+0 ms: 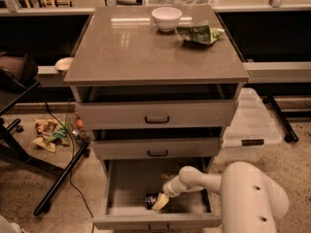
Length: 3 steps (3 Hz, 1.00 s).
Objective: Pick pepsi can from bottom drawer and place on counter
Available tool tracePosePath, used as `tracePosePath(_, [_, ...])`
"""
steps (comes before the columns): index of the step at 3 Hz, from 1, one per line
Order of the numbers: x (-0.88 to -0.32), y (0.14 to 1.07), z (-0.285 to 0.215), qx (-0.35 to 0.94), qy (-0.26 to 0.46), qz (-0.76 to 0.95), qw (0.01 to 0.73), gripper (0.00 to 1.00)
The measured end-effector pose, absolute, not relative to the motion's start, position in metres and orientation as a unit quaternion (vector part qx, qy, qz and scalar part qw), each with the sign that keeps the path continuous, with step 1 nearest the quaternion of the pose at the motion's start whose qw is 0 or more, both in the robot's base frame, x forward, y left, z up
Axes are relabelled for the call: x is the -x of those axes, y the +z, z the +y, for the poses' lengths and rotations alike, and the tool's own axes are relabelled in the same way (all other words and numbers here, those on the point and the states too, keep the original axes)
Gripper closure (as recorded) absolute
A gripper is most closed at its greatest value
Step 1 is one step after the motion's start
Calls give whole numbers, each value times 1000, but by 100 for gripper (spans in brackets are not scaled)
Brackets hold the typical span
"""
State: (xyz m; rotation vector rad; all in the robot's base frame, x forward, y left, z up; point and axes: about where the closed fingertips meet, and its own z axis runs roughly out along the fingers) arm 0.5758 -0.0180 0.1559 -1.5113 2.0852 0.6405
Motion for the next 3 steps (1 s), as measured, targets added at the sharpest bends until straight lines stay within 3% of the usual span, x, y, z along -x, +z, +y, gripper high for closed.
tracePosePath(1, [-572, 135, -22, 547, 240, 766, 238, 0])
tracePosePath(2, [-567, 120, -20, 543, 249, 766, 237, 18])
tracePosePath(3, [-564, 117, -21, 538, 249, 770, 237, 50])
